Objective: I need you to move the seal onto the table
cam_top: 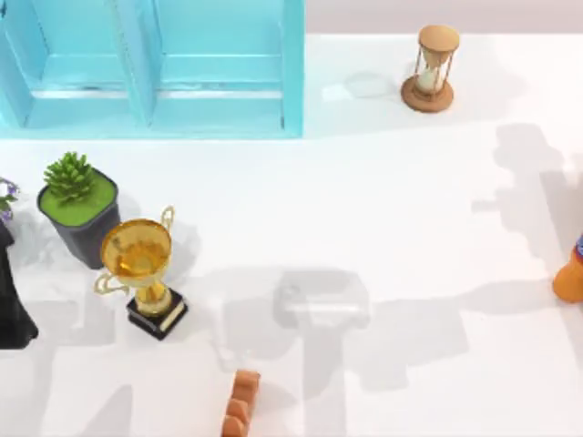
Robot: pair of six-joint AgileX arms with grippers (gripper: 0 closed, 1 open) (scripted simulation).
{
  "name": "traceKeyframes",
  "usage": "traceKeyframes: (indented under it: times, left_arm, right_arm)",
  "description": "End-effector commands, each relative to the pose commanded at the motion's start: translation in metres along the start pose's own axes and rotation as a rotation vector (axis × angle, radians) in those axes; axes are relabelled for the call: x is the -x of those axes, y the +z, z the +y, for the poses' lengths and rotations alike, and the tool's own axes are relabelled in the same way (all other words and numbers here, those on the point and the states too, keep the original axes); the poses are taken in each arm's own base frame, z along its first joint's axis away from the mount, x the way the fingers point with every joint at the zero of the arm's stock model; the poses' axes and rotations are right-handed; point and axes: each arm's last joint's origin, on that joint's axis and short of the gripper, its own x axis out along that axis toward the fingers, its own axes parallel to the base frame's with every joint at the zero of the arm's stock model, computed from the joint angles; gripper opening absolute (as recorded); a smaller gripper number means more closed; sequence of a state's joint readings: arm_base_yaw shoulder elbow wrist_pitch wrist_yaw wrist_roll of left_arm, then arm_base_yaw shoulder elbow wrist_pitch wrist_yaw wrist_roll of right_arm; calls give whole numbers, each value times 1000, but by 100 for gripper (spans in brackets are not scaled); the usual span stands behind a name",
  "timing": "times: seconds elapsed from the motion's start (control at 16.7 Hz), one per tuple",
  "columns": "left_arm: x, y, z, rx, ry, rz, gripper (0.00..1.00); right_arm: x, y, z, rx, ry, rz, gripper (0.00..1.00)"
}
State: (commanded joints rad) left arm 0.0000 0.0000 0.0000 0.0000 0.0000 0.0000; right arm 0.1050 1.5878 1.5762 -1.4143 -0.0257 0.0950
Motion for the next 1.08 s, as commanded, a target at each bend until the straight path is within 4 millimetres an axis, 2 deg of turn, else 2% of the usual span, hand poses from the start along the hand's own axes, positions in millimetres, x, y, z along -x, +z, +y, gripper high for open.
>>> traceKeyframes:
  times: [0.18,0.36,0.48,0.6,0.72,0.84,1.08]
  left_arm:
    - [0,0,0,0,0,0,100]
    - [0,0,0,0,0,0,100]
    - [0,0,0,0,0,0,100]
    - [0,0,0,0,0,0,100]
    - [0,0,0,0,0,0,100]
    - [0,0,0,0,0,0,100]
    - [0,0,0,0,0,0,100]
  right_arm:
    - [-14,27,60,58,66,-87,0]
    - [-50,46,119,69,96,-63,0]
    - [-81,52,147,52,77,-8,0]
    - [-110,54,162,22,32,58,0]
    - [-130,54,167,-9,-13,111,0]
    - [-138,55,167,-28,-39,136,0]
    - [-139,55,165,-34,-40,140,0]
